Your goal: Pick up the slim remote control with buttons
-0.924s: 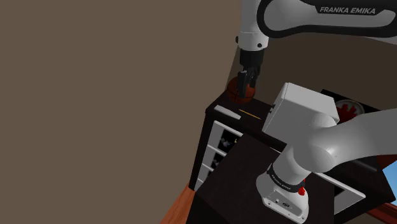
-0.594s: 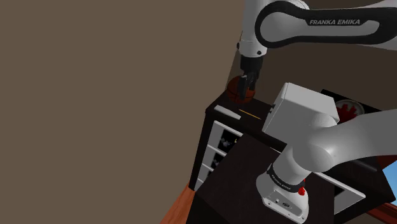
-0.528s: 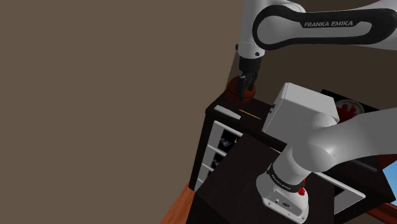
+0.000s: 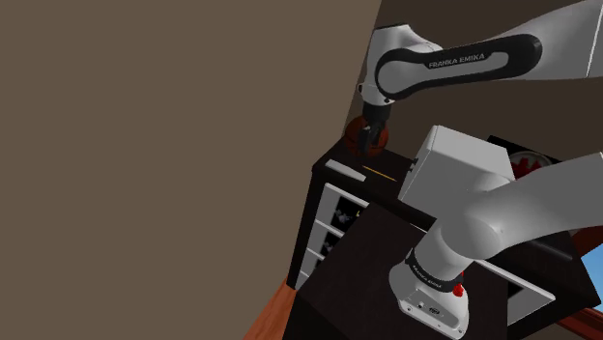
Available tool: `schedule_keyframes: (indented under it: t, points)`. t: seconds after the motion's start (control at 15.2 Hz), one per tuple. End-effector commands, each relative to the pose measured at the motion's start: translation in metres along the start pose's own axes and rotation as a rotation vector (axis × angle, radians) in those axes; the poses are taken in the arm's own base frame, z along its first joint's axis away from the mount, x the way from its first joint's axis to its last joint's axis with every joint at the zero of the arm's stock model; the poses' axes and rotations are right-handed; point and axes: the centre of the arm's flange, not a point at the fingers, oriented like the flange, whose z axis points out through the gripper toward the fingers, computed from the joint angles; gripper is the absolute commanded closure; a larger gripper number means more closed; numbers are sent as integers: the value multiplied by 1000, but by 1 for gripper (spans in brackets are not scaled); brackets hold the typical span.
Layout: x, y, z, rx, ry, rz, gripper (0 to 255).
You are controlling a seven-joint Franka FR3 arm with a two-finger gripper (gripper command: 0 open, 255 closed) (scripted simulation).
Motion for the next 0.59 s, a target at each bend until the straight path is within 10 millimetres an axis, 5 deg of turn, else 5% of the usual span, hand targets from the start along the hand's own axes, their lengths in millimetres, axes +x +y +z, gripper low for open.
schedule_keyframes:
  t: [0.0, 0.53]
  points:
    - [5, 16, 18, 3, 12, -8, 0]
    - [36, 89, 88, 18, 52, -29, 0]
